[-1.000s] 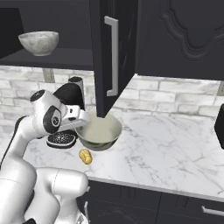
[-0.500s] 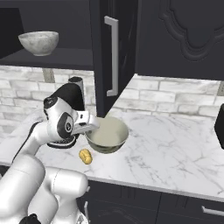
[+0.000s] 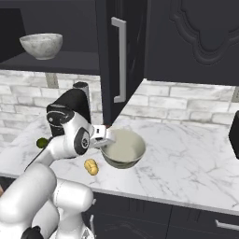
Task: Pick both bowls and place them on the counter. Then place the lime in one bowl and place the potato in the other bowl.
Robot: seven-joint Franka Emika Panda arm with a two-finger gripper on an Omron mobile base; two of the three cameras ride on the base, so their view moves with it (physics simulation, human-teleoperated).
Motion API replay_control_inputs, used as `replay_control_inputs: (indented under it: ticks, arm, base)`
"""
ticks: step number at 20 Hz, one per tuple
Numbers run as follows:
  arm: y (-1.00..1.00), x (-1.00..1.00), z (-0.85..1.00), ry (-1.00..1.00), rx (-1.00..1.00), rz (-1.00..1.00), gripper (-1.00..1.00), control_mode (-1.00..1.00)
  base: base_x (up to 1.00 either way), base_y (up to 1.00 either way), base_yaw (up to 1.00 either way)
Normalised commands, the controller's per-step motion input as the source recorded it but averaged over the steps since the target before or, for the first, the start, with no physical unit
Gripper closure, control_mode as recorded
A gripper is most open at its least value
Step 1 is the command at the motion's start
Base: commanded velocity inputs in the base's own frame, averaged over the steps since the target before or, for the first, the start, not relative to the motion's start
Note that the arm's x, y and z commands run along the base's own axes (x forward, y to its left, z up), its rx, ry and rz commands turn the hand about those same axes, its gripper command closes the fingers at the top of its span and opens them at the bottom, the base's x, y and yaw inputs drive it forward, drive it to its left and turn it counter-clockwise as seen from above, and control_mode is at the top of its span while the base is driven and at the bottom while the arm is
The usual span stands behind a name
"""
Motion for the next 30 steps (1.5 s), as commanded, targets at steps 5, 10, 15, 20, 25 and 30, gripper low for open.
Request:
replay_control_inputs:
  ticks: [5, 10, 15, 20, 25, 30]
  arm:
    - [-0.13, 0.05, -0.26, 0.0, 0.0, 0.0, 1.0, -1.0]
    - [-0.19, 0.03, -0.29, 0.0, 0.0, 0.0, 1.0, -1.0]
    - [-0.14, 0.07, -0.36, 0.0, 0.0, 0.0, 1.0, -1.0]
    - [0.0, 0.1, -0.5, 0.02, 0.0, 0.0, 1.0, -1.0]
    - [-0.05, 0.06, -0.44, 0.0, 0.0, 0.0, 1.0, -1.0]
    - [-0.01, 0.0, -0.17, 0.02, 0.0, 0.0, -1.0, -1.0]
  base:
    - [0.0, 0.0, 0.0]
    - [0.0, 0.0, 0.0]
    - [0.0, 0.0, 0.0]
    - [0.0, 0.0, 0.0]
    - [0.0, 0.0, 0.0]
    - [0.0, 0.0, 0.0]
